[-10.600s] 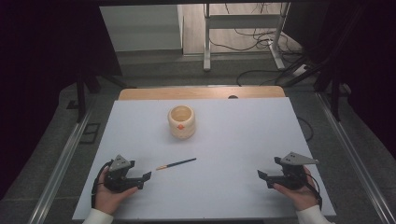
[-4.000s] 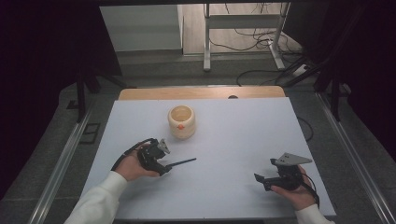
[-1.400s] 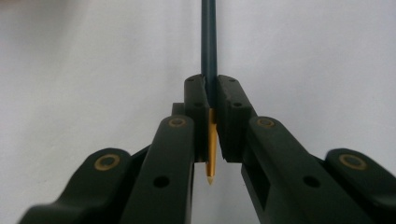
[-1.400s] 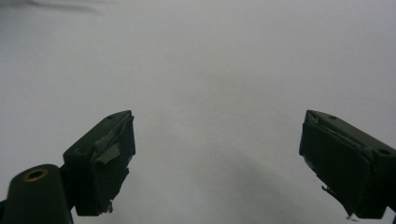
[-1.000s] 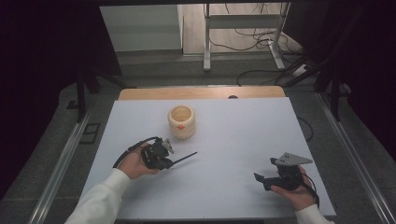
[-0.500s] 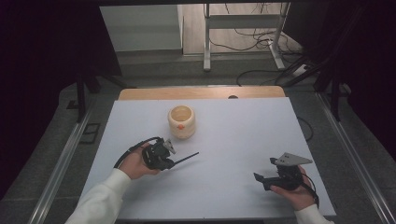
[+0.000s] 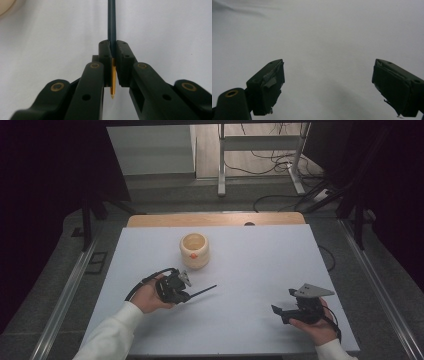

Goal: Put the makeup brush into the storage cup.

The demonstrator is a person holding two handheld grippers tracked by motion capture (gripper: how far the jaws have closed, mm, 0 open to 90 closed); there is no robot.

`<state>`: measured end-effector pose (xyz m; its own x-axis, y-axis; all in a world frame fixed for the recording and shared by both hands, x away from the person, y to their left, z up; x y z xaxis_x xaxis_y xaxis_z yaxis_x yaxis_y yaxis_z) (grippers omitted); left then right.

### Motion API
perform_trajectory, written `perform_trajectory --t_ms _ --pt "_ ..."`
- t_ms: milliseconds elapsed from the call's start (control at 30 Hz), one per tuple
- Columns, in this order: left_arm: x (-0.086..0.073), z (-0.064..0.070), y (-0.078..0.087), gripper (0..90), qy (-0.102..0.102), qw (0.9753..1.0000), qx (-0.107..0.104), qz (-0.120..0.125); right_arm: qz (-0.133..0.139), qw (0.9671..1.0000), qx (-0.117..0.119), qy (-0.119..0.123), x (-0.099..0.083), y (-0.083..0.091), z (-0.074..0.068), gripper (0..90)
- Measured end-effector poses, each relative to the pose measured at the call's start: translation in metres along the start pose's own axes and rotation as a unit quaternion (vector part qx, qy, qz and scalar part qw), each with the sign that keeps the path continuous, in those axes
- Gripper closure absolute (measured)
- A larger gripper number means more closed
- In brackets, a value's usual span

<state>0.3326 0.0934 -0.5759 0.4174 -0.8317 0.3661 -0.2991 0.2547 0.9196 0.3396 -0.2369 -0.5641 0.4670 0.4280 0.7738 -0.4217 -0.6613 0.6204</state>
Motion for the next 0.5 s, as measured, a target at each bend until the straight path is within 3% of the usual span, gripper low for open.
perform_trajectory --t_ms 500 --pt "0.0091 0.0093 0.0031 84.2 0.002 0.9999 -0.006 0.014 0.000 1.0000 0.000 0.000 0.0001 -0.0004 -0.0007 11.8"
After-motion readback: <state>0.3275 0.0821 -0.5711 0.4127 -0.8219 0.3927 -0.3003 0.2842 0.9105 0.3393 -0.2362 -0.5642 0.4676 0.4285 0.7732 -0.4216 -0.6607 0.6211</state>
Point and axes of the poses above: each handheld gripper's, and its own axes: y roughly backward along the jaws, x roughly out of its top, z roughly to its right, the point moved 10 cm from there along -y, roughly forward along the jaws, and after that the axes turned 11 degrees about x, right-handed, at the moved point
